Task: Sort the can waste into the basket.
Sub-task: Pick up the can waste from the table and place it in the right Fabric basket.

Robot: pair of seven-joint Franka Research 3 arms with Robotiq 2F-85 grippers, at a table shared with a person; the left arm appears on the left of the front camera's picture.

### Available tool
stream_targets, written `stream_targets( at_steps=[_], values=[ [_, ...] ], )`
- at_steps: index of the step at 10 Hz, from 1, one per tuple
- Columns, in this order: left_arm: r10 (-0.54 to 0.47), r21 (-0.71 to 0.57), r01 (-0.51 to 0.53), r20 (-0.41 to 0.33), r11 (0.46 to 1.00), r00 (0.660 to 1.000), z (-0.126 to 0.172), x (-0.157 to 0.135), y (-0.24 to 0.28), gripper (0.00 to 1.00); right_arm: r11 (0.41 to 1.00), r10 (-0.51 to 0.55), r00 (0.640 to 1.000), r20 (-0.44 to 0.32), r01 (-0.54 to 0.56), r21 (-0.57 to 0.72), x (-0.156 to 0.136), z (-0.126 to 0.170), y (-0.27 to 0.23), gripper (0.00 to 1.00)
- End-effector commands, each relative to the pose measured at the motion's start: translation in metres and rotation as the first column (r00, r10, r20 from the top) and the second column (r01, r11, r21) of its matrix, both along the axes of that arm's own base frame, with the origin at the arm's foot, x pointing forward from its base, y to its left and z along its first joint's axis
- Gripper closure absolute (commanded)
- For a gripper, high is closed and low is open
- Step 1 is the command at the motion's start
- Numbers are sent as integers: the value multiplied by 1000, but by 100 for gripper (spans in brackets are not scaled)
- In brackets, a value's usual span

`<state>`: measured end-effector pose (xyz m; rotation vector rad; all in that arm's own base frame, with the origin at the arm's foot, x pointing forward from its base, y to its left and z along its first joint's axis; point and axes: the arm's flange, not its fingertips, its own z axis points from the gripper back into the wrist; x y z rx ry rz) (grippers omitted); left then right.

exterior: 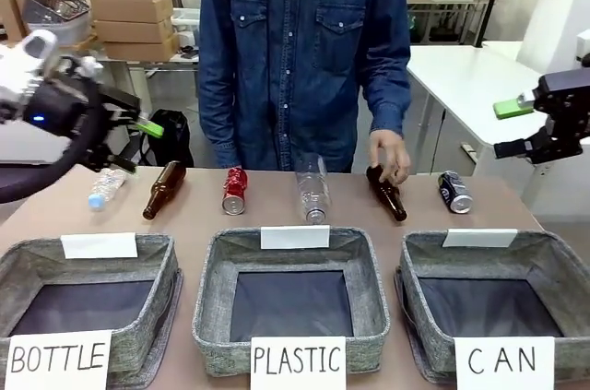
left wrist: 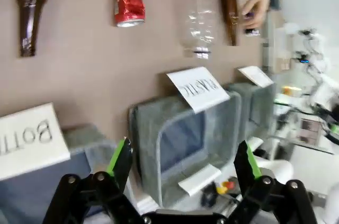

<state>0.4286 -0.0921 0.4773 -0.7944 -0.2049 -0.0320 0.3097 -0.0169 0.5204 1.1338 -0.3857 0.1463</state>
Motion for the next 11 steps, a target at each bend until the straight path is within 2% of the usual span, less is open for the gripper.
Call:
stream_targets(
  at_steps=[1, 2, 3, 4, 5, 6, 8, 9, 10, 11],
  values=[
    [47, 169, -38, -52, 985, 997, -27, 42, -34, 0, 1000, 11, 999, 32, -12, 22, 5, 1, 1, 0],
    [33, 115, -15, -155, 993, 987, -31, 48, -36, 0, 1000, 11, 999, 32, -12, 22, 5, 1, 1, 0],
    [12, 92, -12, 4, 996, 1000, -14, 18, -35, 0, 1000, 11, 999, 32, -12, 22, 5, 1, 1, 0],
    [12, 92, -12, 4, 996, 1000, -14, 18, -35, 0, 1000, 11, 999, 32, -12, 22, 5, 1, 1, 0],
    [20, 133, -13, -54, 991, 998, -39, 39, -56, 0, 1000, 11, 999, 32, -12, 22, 5, 1, 1, 0],
    [54, 66, -52, -29, 996, 998, -38, 34, -59, 0, 1000, 11, 999, 32, -12, 22, 5, 1, 1, 0],
    [74, -18, -75, -50, 997, 996, -40, 65, -72, 0, 1000, 11, 999, 32, -12, 22, 5, 1, 1, 0],
    [42, -21, -44, -81, 999, 996, -36, 80, -64, 0, 1000, 11, 999, 32, -12, 22, 5, 1, 1, 0],
    [44, -48, -48, -80, 998, 996, -25, 78, -29, 0, 1000, 11, 999, 32, -12, 22, 5, 1, 1, 0],
    [55, -61, -61, -87, 996, 995, -14, 63, 16, 0, 1000, 11, 999, 32, -12, 22, 5, 1, 1, 0]
  ],
)
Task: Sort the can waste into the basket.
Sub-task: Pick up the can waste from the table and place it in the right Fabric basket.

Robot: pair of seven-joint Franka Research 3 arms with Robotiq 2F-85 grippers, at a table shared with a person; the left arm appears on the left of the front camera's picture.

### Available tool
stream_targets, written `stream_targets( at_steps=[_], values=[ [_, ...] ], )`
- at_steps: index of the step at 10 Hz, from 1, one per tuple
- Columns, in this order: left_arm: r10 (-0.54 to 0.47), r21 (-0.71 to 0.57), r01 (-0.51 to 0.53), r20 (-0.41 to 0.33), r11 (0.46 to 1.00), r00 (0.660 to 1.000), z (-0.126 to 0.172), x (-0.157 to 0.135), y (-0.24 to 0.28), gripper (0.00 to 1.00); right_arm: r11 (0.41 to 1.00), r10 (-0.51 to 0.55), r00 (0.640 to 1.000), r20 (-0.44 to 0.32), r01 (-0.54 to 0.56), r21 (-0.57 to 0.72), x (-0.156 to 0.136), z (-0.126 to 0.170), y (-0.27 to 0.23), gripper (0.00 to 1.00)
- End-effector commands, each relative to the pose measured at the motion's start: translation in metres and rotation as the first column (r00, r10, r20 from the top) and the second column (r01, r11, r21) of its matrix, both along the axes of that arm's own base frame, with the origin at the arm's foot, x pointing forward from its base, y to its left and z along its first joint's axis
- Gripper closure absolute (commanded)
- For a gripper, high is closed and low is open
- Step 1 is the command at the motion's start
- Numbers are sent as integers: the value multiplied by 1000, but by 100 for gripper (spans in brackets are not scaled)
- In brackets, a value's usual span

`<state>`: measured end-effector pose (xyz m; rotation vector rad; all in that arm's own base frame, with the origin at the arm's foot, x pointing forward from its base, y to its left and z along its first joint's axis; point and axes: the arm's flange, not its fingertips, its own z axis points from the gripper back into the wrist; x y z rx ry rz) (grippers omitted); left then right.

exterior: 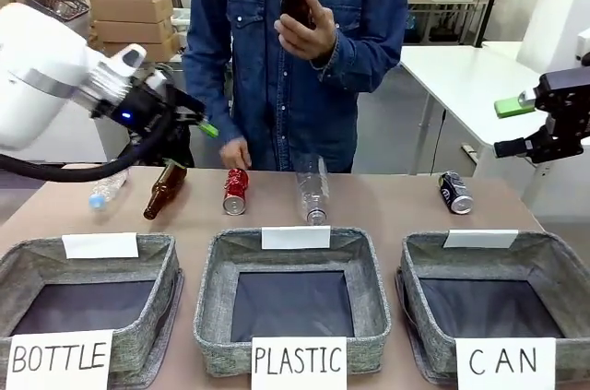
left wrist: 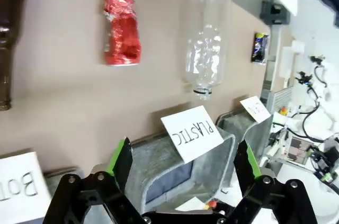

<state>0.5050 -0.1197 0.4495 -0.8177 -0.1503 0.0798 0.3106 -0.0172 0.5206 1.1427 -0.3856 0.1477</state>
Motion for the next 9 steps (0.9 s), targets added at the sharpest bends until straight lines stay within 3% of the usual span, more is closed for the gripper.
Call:
stream_targets(
  at_steps=[1, 3, 4, 6, 9],
  values=[
    [76, -56, -76, -5, 996, 997, 20, -33, 89, 0, 1000, 8, 999, 31, -9, 13, 4, 1, 1, 0],
    [239, -116, -241, -30, 963, 970, 20, -74, 150, 0, 1000, 8, 999, 31, -9, 13, 4, 1, 1, 0],
    [230, -148, -232, -31, 961, 973, 18, -81, 156, 0, 1000, 8, 999, 31, -9, 13, 4, 1, 1, 0],
    [209, -125, -212, -34, 969, 977, 11, -68, 135, 0, 1000, 8, 999, 31, -9, 13, 4, 1, 1, 0],
    [29, -98, -39, -100, 994, 995, 9, -12, 84, 0, 1000, 8, 999, 31, -9, 13, 4, 1, 1, 0]
  ],
)
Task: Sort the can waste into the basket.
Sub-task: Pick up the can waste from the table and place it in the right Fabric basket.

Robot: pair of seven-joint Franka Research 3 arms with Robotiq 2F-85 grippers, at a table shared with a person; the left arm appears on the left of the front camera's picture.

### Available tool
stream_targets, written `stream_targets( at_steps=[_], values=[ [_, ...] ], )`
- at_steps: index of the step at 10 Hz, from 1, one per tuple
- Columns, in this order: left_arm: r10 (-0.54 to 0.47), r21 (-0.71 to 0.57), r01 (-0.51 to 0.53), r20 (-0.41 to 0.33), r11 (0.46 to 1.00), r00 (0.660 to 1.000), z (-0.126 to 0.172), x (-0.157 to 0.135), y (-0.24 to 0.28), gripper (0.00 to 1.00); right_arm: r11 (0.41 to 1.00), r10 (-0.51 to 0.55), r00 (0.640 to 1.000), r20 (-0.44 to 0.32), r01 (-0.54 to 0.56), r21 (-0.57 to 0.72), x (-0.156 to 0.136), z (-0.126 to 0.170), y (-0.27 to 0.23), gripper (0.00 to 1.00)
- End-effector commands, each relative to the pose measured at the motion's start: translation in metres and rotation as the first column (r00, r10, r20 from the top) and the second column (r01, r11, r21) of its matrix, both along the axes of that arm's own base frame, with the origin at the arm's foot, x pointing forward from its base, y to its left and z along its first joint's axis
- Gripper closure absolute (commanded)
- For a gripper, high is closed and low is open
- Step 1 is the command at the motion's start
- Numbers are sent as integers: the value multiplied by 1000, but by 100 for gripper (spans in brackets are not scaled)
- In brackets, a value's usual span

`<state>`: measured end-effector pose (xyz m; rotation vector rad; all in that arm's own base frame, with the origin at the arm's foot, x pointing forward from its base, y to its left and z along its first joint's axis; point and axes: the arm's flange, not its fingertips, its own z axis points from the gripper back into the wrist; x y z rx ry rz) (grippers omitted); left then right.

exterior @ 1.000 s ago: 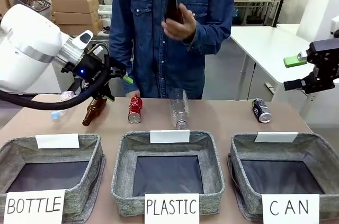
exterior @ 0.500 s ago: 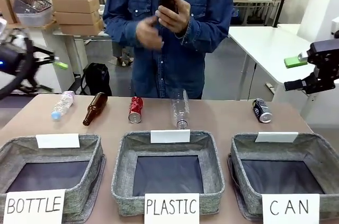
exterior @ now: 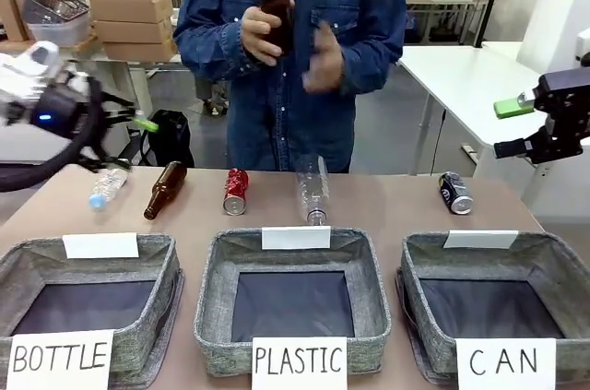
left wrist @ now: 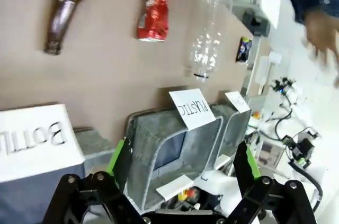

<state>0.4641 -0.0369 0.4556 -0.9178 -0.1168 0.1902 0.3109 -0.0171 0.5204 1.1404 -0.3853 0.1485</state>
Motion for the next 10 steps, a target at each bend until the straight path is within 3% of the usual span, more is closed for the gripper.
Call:
stream_targets(
  at_steps=[1, 3, 4, 6, 8, 10],
  values=[
    [-79, 1, 79, -63, 997, 995, 3, 41, -1, 0, 1000, 8, 999, 31, -8, 16, 4, 1, 1, 0],
    [-4, 79, 10, -80, 997, 997, 18, 24, 55, 0, 1000, 8, 999, 31, -8, 16, 4, 1, 1, 0],
    [11, 193, 3, -71, 981, 997, 27, -1, 110, 0, 1000, 8, 999, 31, -8, 16, 4, 1, 1, 0],
    [138, 180, -112, -140, 977, 980, 36, -76, 224, 0, 1000, 8, 999, 31, -8, 16, 4, 1, 1, 0],
    [236, 41, -233, -79, 972, 969, 39, -128, 248, 0, 1000, 8, 999, 31, -8, 16, 4, 1, 1, 0],
    [243, 27, -242, -68, 970, 968, 34, -137, 245, 0, 1000, 8, 999, 31, -8, 16, 4, 1, 1, 0]
  ],
)
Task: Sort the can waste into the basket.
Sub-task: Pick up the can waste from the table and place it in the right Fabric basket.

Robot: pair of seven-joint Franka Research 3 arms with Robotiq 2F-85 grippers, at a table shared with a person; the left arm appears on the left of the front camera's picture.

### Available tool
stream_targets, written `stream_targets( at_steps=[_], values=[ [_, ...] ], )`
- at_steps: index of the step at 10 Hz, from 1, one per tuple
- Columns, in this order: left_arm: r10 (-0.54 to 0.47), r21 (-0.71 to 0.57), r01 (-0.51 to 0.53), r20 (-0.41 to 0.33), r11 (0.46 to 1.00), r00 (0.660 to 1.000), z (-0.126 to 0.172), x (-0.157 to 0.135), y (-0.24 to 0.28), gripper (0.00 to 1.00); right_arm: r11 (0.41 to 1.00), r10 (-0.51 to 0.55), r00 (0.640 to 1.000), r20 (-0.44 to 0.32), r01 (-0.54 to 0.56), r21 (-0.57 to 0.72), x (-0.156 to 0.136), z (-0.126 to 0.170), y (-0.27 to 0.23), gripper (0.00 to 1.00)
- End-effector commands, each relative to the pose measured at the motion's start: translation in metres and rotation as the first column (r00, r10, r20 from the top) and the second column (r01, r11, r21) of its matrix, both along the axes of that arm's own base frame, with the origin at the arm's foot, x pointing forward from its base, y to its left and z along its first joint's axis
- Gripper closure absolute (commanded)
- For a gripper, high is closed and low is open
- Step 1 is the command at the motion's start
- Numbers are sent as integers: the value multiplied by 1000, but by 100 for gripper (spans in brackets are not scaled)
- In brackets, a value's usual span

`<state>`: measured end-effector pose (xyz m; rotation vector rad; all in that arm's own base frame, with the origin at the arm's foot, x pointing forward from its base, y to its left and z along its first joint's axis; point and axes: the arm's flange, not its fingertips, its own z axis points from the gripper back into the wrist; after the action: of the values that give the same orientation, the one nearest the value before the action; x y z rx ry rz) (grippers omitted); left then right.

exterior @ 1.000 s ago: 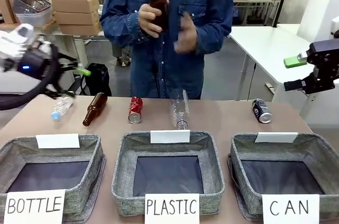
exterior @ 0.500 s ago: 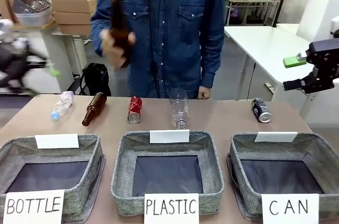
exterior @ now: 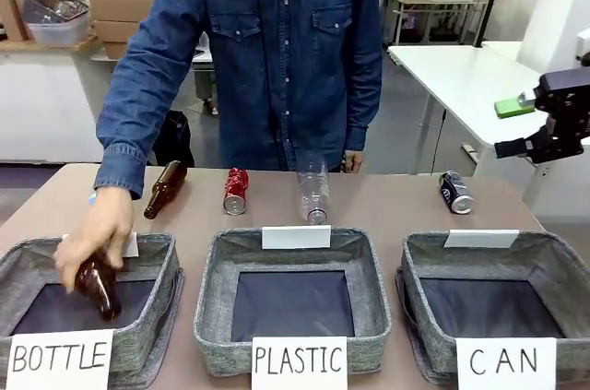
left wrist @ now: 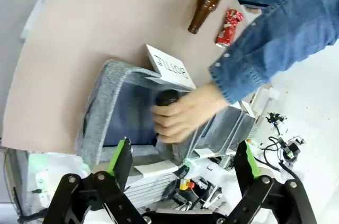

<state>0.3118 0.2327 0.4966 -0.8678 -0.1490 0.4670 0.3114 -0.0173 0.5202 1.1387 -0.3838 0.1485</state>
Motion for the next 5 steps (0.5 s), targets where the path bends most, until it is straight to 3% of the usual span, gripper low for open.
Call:
stream_targets(
  at_steps=[1, 5],
  values=[
    [-38, 13, 37, 19, 999, 999, -7, 20, -31, 0, 1000, 8, 999, 32, -8, 18, 3, 1, 1, 0],
    [-83, 93, 85, -29, 992, 996, 0, 61, -71, 0, 1000, 8, 999, 32, -8, 18, 3, 1, 1, 0]
  ],
)
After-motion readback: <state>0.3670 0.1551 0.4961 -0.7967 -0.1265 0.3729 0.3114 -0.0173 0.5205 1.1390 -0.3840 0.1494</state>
